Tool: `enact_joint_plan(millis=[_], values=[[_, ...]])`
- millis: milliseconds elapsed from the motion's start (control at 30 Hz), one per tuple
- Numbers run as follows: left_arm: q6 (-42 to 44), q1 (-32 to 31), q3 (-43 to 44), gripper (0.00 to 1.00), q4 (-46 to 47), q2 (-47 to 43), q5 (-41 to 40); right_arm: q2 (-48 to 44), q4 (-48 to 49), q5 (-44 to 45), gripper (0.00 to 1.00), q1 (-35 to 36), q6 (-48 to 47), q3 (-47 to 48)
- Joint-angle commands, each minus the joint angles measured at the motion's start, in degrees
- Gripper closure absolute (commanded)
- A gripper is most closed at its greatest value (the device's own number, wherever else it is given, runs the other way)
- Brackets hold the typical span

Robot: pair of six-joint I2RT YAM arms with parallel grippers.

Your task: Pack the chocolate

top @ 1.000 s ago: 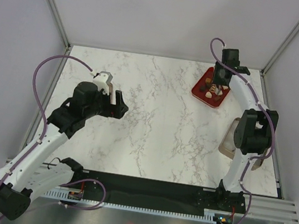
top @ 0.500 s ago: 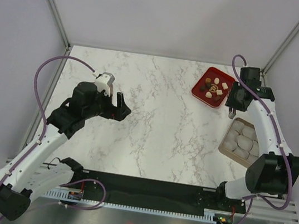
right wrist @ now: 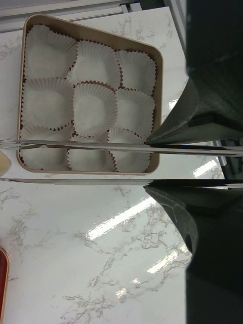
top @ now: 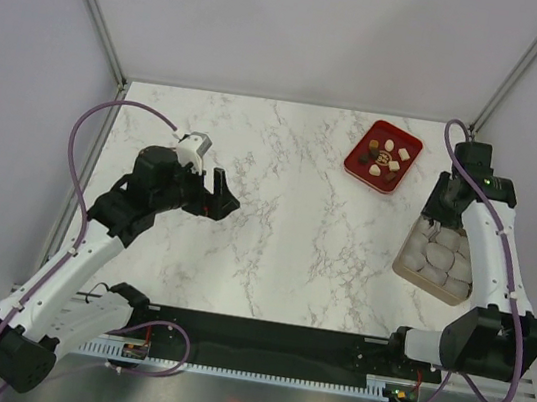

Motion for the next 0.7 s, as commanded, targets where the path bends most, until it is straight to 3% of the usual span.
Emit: enact_joint_plan(millis=[0, 667], values=[[-0.2, 0.1, 0.4, 0.01, 1.4, -1.4, 0.9, -2.1, -2.9, 1.2, 0.75, -0.7, 1.2, 1.1], [-0.8, 0.1, -0.1, 0.01, 1.5, -1.6, 3.3, -7.5, -4.5, -2.4, 0.73, -4.2, 2.8, -4.1]])
